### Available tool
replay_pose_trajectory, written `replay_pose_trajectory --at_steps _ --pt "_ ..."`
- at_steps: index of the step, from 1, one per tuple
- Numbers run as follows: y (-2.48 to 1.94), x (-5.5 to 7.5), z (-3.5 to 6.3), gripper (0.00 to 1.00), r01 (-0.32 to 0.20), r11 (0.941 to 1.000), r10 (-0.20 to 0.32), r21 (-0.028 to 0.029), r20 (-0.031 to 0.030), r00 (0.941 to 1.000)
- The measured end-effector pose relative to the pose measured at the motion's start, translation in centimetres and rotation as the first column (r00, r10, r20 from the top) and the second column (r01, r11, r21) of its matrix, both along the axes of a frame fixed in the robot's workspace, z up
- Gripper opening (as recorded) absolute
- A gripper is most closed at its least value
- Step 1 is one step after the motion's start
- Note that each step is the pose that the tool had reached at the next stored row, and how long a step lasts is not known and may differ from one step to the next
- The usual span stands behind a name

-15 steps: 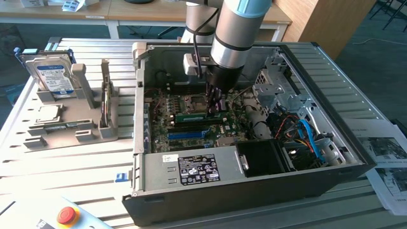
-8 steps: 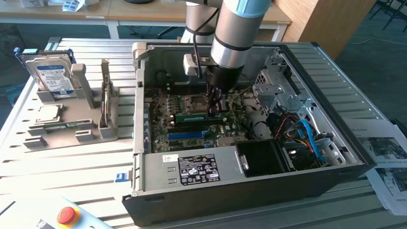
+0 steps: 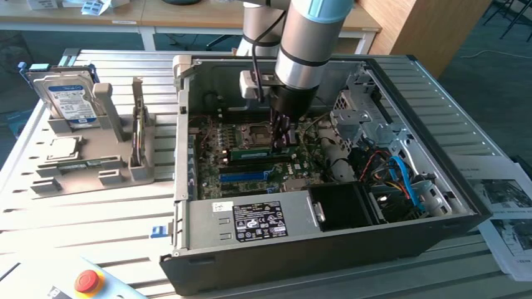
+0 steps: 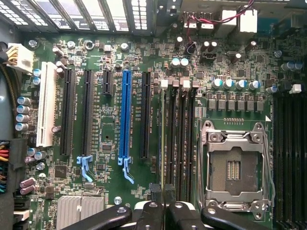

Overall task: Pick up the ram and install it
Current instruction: 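Insert the ram into the slot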

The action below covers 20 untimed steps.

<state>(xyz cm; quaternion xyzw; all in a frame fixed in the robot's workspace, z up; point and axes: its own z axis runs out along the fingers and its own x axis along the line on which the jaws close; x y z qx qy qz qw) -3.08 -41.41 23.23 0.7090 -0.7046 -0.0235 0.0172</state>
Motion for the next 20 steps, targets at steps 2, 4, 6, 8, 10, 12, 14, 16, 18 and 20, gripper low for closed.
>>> replay_pose_trajectory --at_steps 2,4,6,8,10,12,14,16,18,20 --pt "0.00 -0.01 0.00 0.12 0.004 1.0000 -0.004 0.0000 0.0011 1.0000" --pt "0.00 -0.01 0.00 0.12 0.007 1.0000 -0.007 -0.0001 0.0022 1.0000" --pt "0.00 -0.01 0.00 0.12 0.008 1.0000 -0.008 0.0000 0.0032 1.0000" --pt "0.00 -0.01 0.00 0.12 0.010 1.0000 -0.010 0.0000 0.0040 0.9999" --pt "0.00 -0.01 0.00 0.12 0.010 0.9999 -0.010 -0.0001 0.0043 0.9999" --pt "0.00 -0.01 0.00 0.12 0.010 0.9999 -0.010 0.0001 0.0043 0.9999" --pt "0.01 -0.01 0.01 0.12 0.014 0.9999 -0.014 -0.0002 0.0043 0.9999" --pt "0.02 -0.19 0.00 0.12 0.019 0.9998 -0.019 0.0000 0.0049 0.9998" --pt "0.02 -0.25 0.00 0.12 0.020 0.9998 -0.020 0.0002 0.0053 0.9998" --pt "0.02 -0.27 0.00 0.12 0.021 0.9998 -0.021 0.0001 0.0059 0.9998"
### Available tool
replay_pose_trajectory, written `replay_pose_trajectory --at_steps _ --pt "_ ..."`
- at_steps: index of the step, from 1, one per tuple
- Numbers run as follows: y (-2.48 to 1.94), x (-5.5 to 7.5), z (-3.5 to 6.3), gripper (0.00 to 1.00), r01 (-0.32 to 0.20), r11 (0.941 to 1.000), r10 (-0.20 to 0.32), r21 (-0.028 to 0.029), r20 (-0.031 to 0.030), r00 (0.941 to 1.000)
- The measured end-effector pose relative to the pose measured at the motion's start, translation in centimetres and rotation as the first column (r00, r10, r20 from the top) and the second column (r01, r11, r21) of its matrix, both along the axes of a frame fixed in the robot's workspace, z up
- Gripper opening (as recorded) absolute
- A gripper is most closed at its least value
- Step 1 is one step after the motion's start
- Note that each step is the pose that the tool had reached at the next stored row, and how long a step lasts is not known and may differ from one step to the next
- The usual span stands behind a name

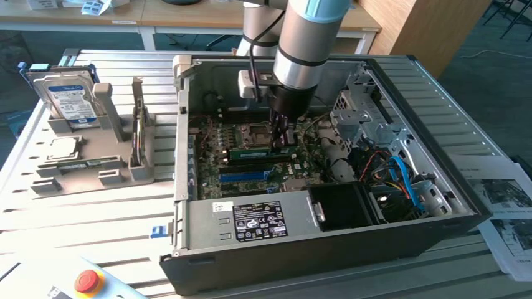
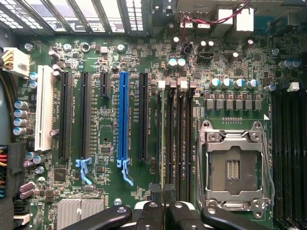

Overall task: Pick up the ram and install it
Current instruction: 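Insert the ram into the slot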

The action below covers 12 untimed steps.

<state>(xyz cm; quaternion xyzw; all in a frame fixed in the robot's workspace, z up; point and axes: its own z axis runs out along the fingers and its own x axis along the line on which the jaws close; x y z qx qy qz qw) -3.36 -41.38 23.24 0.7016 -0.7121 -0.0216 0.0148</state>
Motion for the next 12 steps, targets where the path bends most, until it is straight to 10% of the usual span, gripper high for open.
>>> replay_pose_trajectory --at_steps 12 --pt "0.01 -0.30 0.00 0.12 0.006 1.0000 -0.006 -0.0001 0.0057 1.0000"
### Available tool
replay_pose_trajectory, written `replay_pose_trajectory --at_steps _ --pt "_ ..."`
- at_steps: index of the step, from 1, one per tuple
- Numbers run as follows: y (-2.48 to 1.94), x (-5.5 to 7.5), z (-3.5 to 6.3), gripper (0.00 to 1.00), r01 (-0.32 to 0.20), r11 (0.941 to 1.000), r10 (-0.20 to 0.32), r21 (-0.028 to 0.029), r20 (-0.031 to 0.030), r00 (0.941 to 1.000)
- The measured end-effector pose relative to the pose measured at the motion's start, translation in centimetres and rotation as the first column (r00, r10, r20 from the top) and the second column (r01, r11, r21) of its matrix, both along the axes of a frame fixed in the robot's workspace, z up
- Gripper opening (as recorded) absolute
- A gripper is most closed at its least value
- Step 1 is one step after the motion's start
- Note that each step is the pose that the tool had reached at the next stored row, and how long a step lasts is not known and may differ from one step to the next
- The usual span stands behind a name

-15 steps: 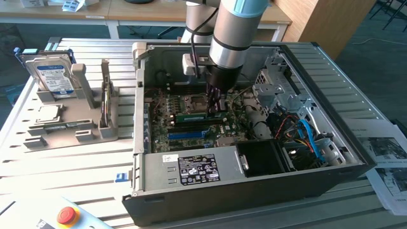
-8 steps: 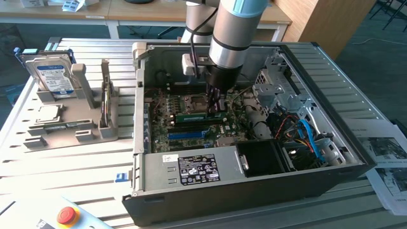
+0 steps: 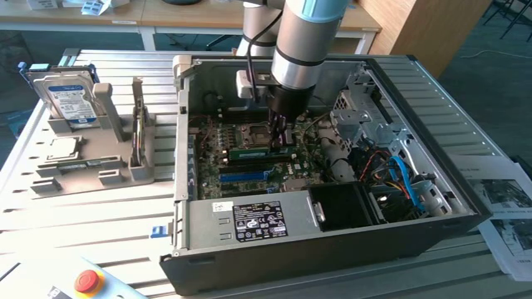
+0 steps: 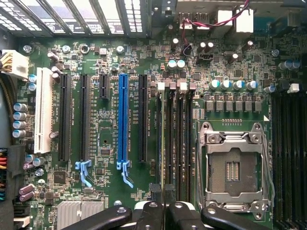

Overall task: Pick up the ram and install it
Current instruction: 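Insert the ram into the slot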

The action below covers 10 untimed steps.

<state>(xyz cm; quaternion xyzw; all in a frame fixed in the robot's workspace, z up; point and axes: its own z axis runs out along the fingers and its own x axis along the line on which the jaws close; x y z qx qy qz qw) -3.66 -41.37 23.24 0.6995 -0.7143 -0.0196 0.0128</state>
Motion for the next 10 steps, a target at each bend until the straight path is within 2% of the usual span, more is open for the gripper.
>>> replay_pose_trajectory --at_steps 10 --pt "0.00 -0.09 0.00 0.12 0.002 1.0000 -0.002 0.0001 0.0003 1.0000"
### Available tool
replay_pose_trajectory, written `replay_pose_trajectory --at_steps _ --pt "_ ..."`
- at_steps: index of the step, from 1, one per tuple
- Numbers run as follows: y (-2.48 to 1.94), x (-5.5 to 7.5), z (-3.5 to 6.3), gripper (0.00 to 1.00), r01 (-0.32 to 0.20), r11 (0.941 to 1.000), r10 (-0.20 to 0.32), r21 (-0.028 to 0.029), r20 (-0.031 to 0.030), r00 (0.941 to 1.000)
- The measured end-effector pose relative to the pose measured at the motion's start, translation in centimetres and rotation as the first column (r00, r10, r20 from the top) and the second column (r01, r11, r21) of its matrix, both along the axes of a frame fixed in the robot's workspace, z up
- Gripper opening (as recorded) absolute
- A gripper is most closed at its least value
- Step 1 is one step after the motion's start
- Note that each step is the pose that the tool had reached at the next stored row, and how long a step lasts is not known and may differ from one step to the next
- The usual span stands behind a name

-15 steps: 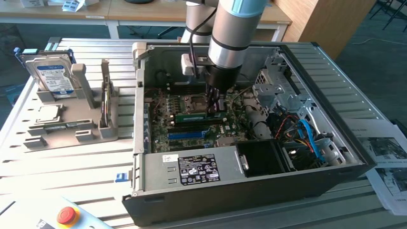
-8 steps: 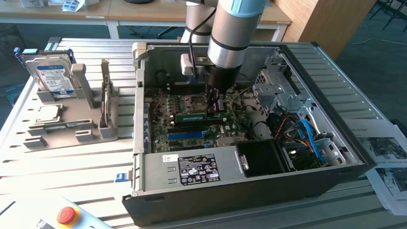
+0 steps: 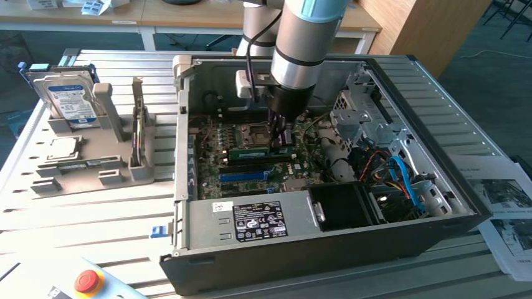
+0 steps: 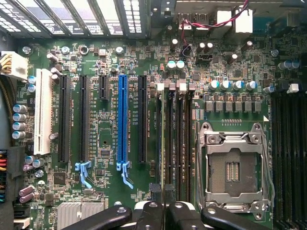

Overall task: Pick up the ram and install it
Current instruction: 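Insert the ram into the slot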

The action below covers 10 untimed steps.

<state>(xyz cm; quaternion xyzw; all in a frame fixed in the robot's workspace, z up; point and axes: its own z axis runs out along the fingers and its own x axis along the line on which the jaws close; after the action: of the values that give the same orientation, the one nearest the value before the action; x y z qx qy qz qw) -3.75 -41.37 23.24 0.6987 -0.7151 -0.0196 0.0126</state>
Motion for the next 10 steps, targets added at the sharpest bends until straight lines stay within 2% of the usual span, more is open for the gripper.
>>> replay_pose_trajectory --at_steps 10 --pt "-0.01 0.08 0.00 0.12 0.003 1.0000 -0.003 0.0000 0.0000 1.0000"
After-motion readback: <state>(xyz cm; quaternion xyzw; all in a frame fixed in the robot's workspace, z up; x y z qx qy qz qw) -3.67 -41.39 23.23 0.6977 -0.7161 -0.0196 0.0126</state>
